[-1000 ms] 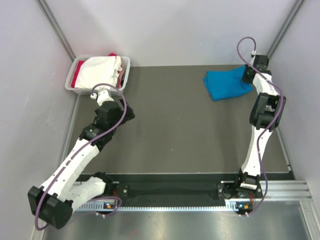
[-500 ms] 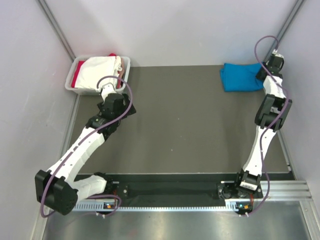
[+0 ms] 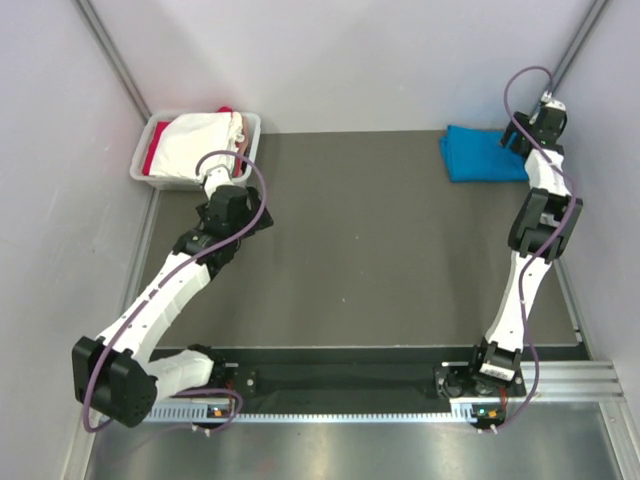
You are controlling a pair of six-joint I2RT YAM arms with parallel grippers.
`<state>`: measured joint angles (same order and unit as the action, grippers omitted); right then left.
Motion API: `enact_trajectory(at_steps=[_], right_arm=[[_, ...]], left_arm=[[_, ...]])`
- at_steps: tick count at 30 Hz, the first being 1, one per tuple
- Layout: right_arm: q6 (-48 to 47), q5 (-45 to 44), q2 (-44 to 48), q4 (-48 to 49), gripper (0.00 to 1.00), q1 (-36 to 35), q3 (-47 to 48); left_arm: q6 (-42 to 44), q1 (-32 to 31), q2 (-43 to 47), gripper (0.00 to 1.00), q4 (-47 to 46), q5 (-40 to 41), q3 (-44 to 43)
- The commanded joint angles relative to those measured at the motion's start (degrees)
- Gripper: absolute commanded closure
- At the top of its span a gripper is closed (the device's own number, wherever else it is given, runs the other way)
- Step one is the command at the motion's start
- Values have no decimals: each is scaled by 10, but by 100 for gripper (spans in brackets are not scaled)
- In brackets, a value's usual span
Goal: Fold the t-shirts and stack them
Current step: Neatly place the folded tshirt to the corner
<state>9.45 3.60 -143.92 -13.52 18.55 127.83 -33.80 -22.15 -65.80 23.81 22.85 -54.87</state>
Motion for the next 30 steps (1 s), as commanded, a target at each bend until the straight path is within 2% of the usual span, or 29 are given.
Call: enact_trajectory(at_steps=[1,2,3,6,11,13,16,17,20,24,27,30], right_arm=[[-36,-12,97,-15,9,-3,30],[-41,-13,112,-19,2,-5,28],[-46,-13,129,-24,0,-8,17],[-68,0,200,-7,0,-19,-41],[-72,88,282,38,0,-46,-172],[-53,84,305,69,0,-57,-217],[-35,84,322,118,0,-66,-301],[-30,84,319,125,0,-67,-313],[-17,97,305,64,0,-67,-291],[-10,82,361,123,0,-76,-360],[13,53,382,117,0,-78,-365],[52,60,398,117,0,-77,-373]], left_arm=[[14,4,40,7,-17,-14,-23],[14,4,46,7,-18,-19,-18],[12,4,52,7,-21,-32,-16],[6,4,76,7,-31,-47,-2],[6,4,103,7,-18,-68,12],[-6,4,107,6,-15,-58,17],[-25,4,114,6,-36,-92,30],[-39,4,112,6,-39,-111,33],[-63,4,106,6,-35,-133,38],[-81,4,107,6,-38,-142,56],[-87,4,120,6,-43,-141,67],[-88,5,132,6,-38,-135,68]])
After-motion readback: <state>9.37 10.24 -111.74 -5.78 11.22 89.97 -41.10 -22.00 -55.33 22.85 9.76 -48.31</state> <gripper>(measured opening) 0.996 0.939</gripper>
